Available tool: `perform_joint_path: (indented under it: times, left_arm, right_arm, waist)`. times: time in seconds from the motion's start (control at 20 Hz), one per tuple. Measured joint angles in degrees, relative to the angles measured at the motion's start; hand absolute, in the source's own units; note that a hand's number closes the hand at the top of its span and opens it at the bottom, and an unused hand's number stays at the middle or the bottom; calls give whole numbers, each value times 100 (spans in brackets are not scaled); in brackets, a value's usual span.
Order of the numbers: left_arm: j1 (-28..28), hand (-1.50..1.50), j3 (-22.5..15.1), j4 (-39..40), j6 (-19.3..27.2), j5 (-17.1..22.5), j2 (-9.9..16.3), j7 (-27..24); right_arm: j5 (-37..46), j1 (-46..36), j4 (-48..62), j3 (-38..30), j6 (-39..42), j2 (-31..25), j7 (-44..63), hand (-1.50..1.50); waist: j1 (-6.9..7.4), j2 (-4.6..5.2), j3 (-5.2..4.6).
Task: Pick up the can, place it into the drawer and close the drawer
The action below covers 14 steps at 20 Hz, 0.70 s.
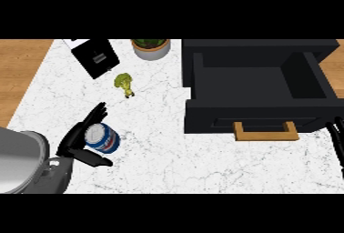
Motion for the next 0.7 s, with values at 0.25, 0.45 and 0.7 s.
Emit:
perform_joint_path:
  times: [0.25,0.45,0.7]
  left_arm:
    - [-192,-150,-88,113,58,-55,-119,5]
    - [-321,150,-127,184,30,-52,-187,-17]
    - [-238,150,-203,-19,-108,39,-347,19]
  right_arm:
    - [-62,86,-119,-13,34,-5,35,-150]
    - [20,50,-83,30,-6,40,0,-150]
    - [-139,107,-298,-38,-17,26,154,-150]
  waist:
    - [-3,0,2]
    - [1,-1,0]
    - [10,-7,3]
